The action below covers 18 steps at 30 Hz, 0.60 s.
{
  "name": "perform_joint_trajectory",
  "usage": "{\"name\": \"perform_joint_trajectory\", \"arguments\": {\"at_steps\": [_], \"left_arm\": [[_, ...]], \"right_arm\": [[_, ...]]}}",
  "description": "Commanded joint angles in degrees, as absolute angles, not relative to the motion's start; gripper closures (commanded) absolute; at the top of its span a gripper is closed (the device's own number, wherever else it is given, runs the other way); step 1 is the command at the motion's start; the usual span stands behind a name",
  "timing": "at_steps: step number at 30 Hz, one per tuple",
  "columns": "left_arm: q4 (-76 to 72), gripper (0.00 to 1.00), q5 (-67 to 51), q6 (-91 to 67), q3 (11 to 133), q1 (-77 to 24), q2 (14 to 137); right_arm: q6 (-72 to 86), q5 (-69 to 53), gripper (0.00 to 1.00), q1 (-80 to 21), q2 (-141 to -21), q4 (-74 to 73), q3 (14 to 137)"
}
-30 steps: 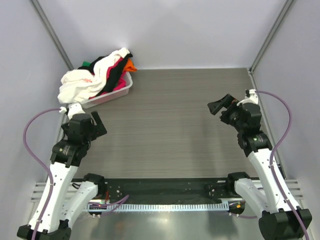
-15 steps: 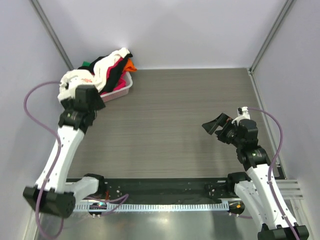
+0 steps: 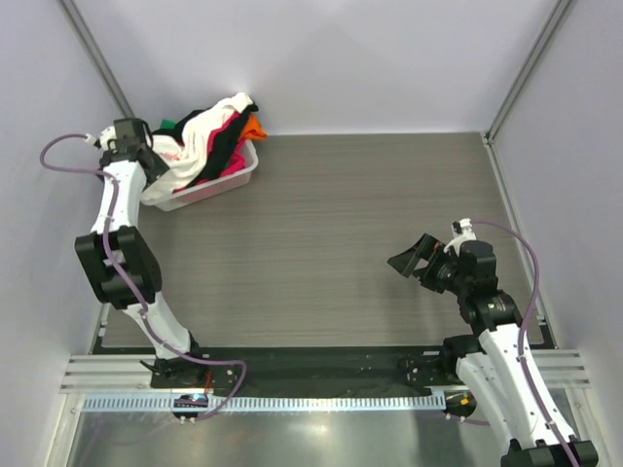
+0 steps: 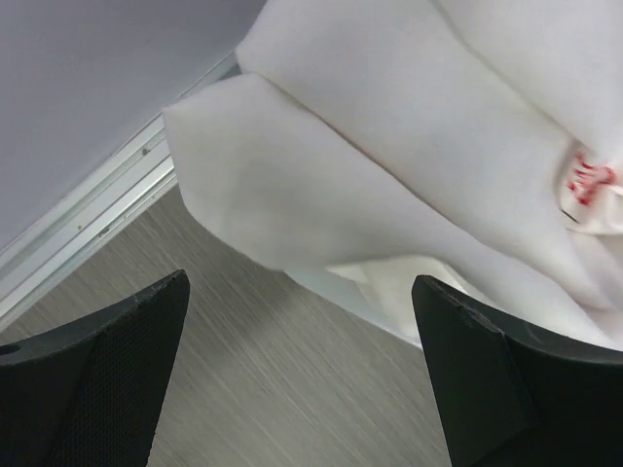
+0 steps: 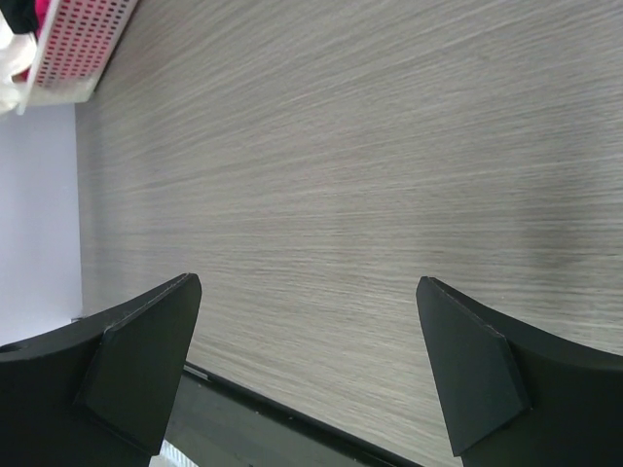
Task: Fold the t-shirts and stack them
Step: Grab the tshirt from the pile
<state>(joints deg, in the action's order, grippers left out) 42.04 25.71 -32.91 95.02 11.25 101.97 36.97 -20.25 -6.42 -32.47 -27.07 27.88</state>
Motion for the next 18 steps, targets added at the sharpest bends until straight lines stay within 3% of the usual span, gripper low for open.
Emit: {"name": "perform_joint_trajectory", "arguments": {"at_steps": [1,9,12,13,16,17,18], "left_arm": [[41.32,0.03,18.48,-34.72,95.98,14.93,103.62],[34.46,0.08,13.1,-34.8,92.11,18.19,107.66],[33.49,0.18,13.36,-34.72,92.9,18.28,108.72],[33.83,0.31,13.62,-34.63,93.34,18.28,108.89],[34.63,0.55,13.97,-34.8,95.36,18.28,108.38],[34.8,0.73,13.97,-35.07,95.8,18.28,107.76],[34.8,0.79,13.63,-35.59,96.24,18.28,106.97]], "right_arm": [[35.42,-22.59,0.0,-6.68,-32.34,-26.81,26.9],[34.72,-22.24,0.0,-6.77,-33.92,-25.49,24.7],[34.72,-22.15,0.0,-6.68,-34.28,-25.49,24.43],[34.72,-22.15,0.0,-6.68,-34.36,-25.4,24.43],[34.89,-22.32,0.0,-6.68,-34.28,-25.49,24.52],[34.89,-22.32,0.0,-6.68,-34.02,-25.4,24.52],[34.98,-22.32,0.0,-6.77,-33.93,-25.4,24.52]]}}
